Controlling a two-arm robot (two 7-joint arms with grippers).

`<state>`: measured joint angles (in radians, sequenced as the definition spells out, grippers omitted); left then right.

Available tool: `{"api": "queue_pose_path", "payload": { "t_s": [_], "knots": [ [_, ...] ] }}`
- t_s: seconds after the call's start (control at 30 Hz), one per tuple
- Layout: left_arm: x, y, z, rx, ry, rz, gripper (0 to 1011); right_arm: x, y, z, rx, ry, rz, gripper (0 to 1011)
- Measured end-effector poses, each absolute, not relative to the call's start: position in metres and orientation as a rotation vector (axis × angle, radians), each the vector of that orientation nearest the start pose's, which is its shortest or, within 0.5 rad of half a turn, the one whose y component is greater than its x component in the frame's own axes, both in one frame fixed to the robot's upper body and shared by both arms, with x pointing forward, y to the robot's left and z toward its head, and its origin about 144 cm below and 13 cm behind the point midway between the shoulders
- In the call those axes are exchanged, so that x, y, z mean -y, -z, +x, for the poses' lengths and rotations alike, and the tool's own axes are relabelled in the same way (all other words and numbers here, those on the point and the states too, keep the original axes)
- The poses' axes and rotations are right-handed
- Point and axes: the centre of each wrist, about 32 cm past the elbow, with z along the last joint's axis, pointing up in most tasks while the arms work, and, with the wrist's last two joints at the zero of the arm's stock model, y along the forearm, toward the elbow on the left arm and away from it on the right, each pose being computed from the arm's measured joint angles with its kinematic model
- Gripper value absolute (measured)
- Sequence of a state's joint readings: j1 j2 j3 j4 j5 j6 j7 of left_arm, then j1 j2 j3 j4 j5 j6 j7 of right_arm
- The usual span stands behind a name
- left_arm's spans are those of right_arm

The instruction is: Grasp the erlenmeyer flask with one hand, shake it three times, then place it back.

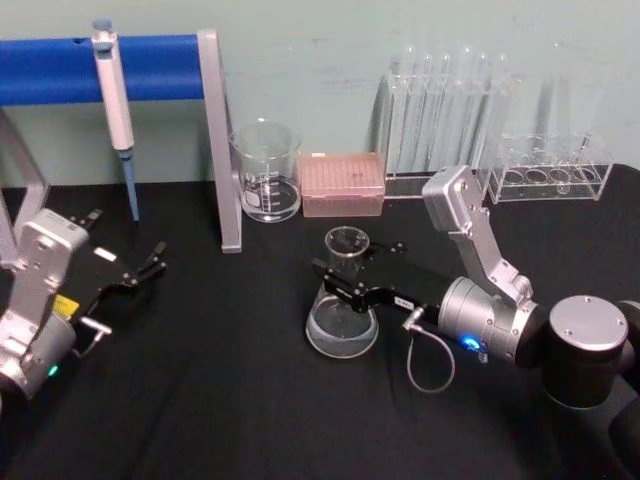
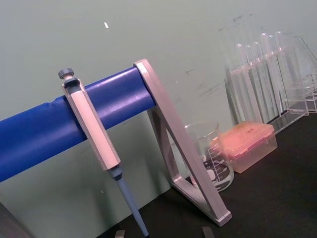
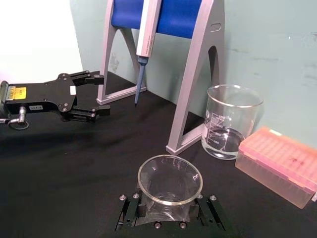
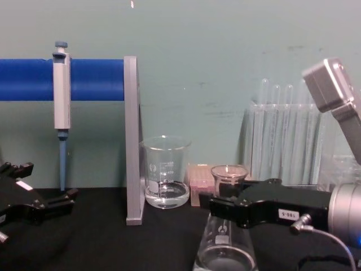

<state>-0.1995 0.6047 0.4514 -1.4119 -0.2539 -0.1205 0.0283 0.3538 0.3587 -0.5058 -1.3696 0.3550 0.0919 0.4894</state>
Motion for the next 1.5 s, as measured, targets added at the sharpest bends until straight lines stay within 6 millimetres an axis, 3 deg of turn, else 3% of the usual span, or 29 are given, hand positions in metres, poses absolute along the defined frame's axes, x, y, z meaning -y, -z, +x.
{"api": "queue_pose_path", "payload": {
  "t_s": [1.07,1.3,1.37,1.5],
  "knots": [
    [-0.3097,-1.1398,0.4886,0.285,-1.248,0.305,1001,0.21,-1.1666,0.5285,-0.012,0.705,-0.189,449],
    [-0.3097,-1.1398,0.4886,0.285,-1.248,0.305,1001,0.2101,-1.1667,0.5287,-0.012,0.705,-0.189,626],
    [-0.3097,-1.1398,0.4886,0.285,-1.248,0.304,1001,0.2101,-1.1667,0.5287,-0.012,0.705,-0.189,732],
    [-0.3097,-1.1398,0.4886,0.285,-1.248,0.305,1001,0.2101,-1.1667,0.5287,-0.013,0.705,-0.189,847]
  ]
}}
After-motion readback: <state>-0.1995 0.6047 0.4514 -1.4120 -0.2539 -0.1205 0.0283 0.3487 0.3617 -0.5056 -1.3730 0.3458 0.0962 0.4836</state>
